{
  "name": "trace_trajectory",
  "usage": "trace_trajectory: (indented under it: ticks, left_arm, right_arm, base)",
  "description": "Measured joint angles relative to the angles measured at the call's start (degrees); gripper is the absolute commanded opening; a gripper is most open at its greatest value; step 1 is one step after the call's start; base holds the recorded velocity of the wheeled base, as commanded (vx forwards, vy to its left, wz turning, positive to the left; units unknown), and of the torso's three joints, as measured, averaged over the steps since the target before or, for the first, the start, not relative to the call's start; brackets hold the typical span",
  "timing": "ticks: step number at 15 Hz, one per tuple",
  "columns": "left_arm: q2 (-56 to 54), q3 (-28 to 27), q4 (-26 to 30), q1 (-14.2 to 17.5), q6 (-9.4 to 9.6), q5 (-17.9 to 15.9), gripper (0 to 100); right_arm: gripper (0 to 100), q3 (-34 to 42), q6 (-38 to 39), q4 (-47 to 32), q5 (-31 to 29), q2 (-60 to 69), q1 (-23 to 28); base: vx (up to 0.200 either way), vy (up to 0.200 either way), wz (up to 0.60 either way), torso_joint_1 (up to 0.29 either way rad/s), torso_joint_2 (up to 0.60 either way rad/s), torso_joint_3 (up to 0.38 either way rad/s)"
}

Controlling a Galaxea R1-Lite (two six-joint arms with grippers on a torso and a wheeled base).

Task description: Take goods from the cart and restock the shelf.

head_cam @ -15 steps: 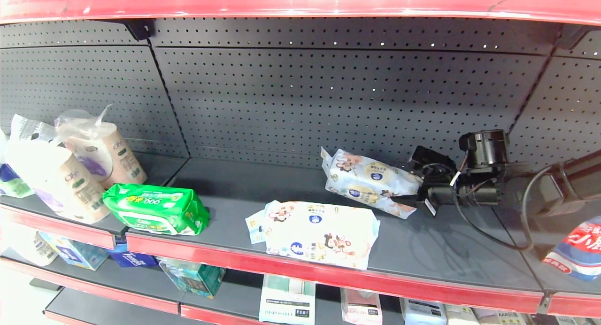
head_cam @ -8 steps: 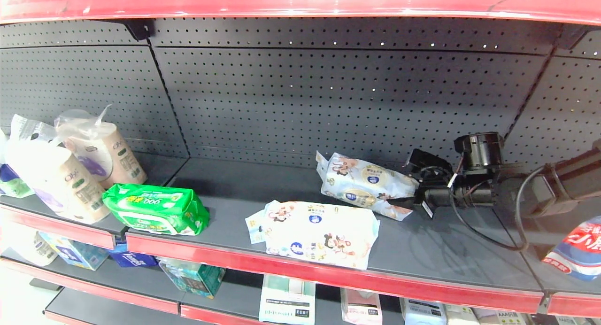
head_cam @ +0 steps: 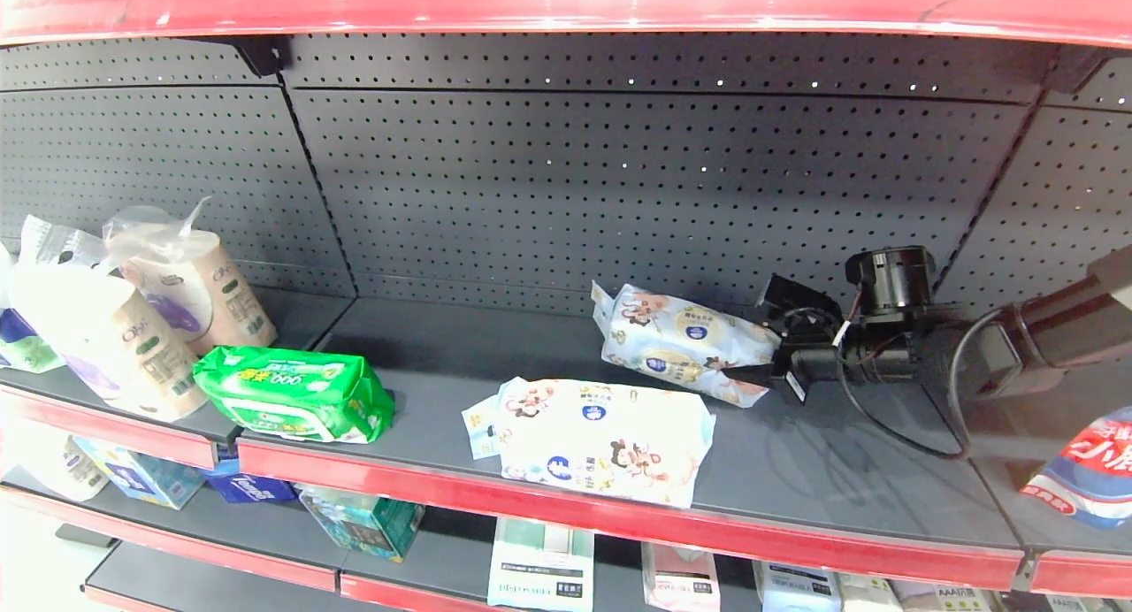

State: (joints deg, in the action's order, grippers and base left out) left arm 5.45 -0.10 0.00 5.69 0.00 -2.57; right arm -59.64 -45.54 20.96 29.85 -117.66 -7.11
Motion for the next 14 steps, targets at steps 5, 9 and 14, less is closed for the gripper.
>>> trace_trajectory:
  ticks: [5, 9, 14]
  left_arm:
    - [0.0, 0.0, 0.0, 0.0, 0.0, -0.05, 100]
    - [0.0, 0.0, 0.0, 0.0, 0.0, -0.05, 100]
    - [0.0, 0.0, 0.0, 0.0, 0.0, -0.05, 100]
  right_arm:
    - [0, 0.51, -0.74, 0.0, -0.05, -0.72, -0.49]
    - [0, 0.73, -1.15, 0.04, -0.22, -1.27, -1.4]
    - [0, -0.04, -1.1, -0.24, -0.24, -0.98, -1.33]
  base:
    - [0.0, 0.0, 0.0, 0.0, 0.0, 0.0]
    - [0.0, 0.0, 0.0, 0.0, 0.0, 0.0]
    - [0.0, 0.0, 0.0, 0.0, 0.0, 0.0]
